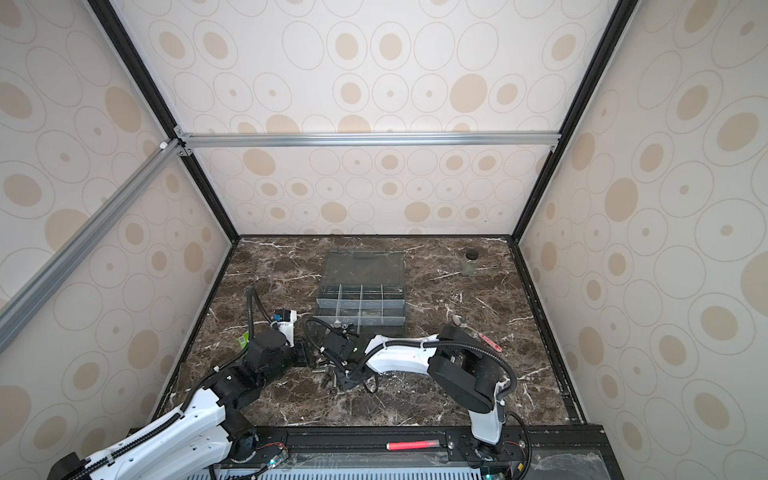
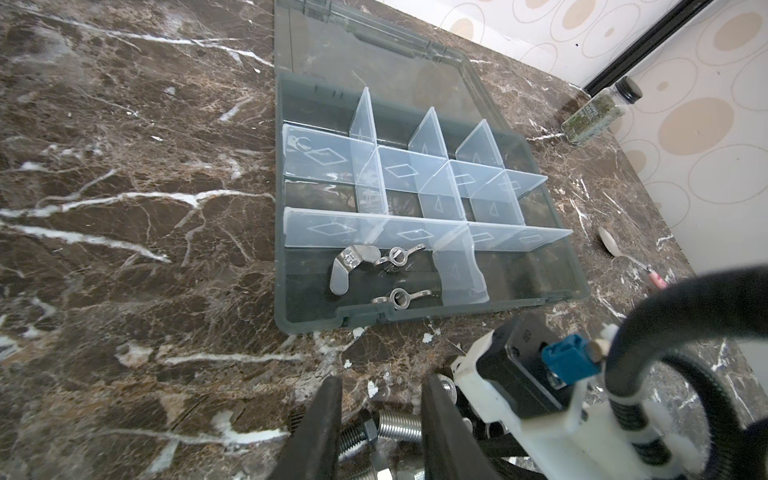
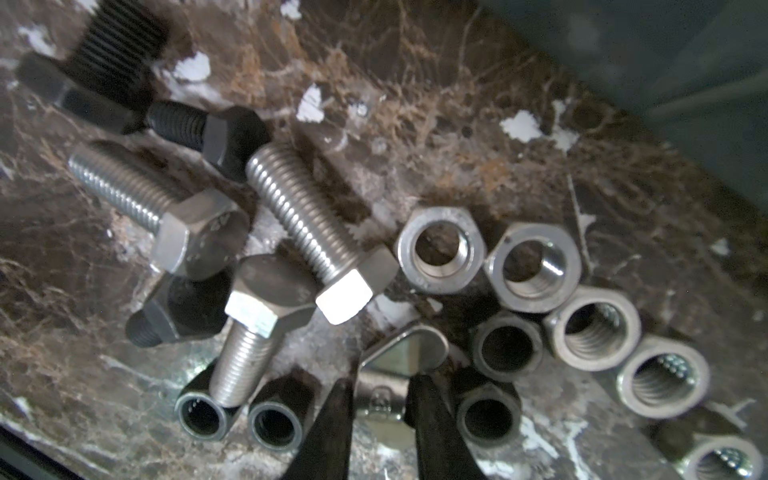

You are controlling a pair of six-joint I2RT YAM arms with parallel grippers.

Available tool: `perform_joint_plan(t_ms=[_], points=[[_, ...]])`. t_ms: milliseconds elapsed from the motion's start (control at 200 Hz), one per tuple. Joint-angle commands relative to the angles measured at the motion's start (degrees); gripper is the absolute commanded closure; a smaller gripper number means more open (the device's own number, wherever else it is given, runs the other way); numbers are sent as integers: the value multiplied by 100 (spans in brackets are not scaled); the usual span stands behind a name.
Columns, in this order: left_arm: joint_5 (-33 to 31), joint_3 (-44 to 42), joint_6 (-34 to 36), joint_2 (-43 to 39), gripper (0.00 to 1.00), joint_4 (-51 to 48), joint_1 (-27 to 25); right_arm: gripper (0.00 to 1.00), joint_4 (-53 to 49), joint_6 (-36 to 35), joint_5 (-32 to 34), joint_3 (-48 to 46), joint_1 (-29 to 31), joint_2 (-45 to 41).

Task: Sort the screws and nuts into containers
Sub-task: 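Reach the right gripper across to the pile and lower onto a wing nut, then close the right gripper on the wing nut and lift it toward the organizer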

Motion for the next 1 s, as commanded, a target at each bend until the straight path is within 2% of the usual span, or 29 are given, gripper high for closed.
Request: perform_joint_plan(t_ms=[0, 195, 395, 655, 995], points=[[4, 55, -120, 31, 67, 110, 40, 71, -114, -49, 42, 180, 62, 114], [-62, 96, -95, 16, 67, 41, 35, 70, -143, -67, 53, 280, 62, 218], [-145, 57, -107, -109, 67, 6, 35, 76, -76, -25, 31, 183, 61, 179], [-162, 23, -132, -162, 67, -13, 40, 78, -81, -39, 119, 122, 62, 17], [-109, 100, -1, -118, 67, 16, 52, 78, -362, -835, 776, 589, -272, -563]])
